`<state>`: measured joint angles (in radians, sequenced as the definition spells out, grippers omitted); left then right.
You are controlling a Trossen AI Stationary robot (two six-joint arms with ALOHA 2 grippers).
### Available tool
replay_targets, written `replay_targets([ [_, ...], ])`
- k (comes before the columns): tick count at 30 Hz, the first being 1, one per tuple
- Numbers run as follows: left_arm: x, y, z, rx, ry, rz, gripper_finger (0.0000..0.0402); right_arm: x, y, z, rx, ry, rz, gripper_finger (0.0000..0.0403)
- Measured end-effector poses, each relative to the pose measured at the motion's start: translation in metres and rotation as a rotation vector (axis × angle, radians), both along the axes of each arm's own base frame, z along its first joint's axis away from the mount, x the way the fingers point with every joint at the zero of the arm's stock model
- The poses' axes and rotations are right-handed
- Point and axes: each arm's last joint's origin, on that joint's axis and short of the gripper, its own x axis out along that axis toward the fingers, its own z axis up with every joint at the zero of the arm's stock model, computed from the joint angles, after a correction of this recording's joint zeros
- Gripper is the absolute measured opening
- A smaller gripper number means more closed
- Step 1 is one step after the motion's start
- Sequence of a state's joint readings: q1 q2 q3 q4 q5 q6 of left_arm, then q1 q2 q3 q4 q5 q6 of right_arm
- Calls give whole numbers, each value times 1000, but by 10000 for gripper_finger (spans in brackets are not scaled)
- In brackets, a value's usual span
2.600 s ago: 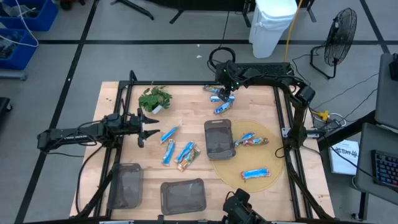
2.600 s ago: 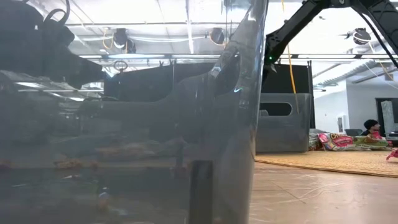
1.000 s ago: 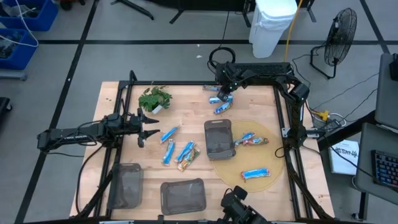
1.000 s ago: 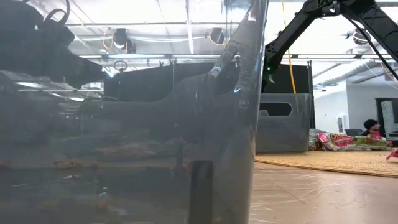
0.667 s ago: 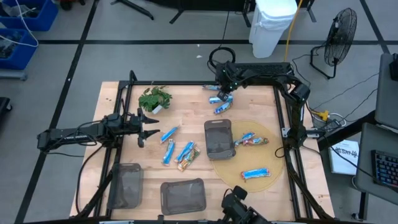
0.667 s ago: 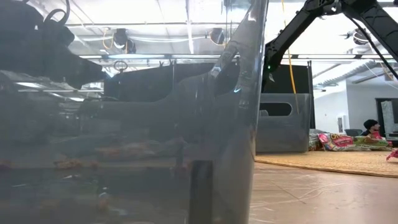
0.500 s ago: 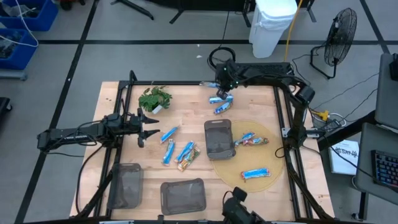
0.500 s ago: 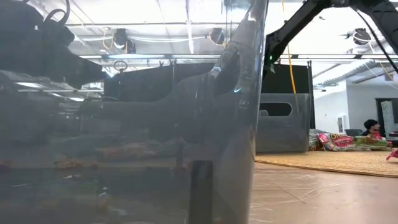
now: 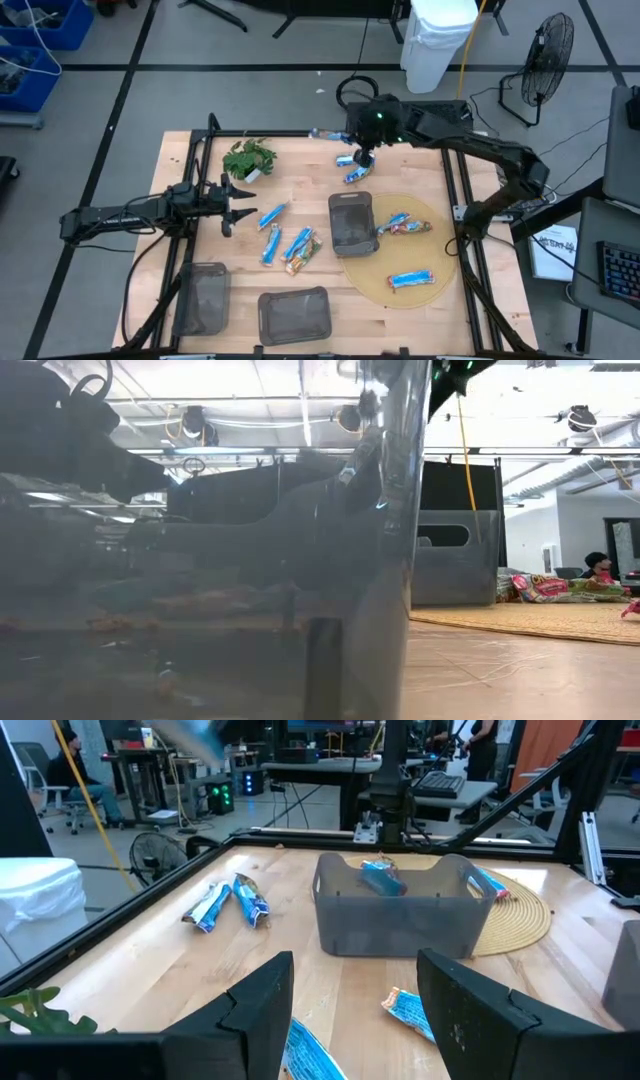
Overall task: Pick and place Granola Bars by type
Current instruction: Put the top blue granola bar into the top right black bin
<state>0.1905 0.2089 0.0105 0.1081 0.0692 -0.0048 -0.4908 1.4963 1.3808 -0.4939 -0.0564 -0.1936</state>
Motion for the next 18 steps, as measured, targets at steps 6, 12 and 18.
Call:
replay_targets([
  [6, 0, 0, 0, 0, 0, 0, 216, -9, 48, 22, 38, -21, 92, 0],
  [12, 0, 0, 0, 0, 0, 0, 216, -23, 86, 8, 61, -50, 180, 0],
  [18, 0, 0, 0, 0, 2, 0, 216, -52, 107, -25, 79, -209, 191, 0],
])
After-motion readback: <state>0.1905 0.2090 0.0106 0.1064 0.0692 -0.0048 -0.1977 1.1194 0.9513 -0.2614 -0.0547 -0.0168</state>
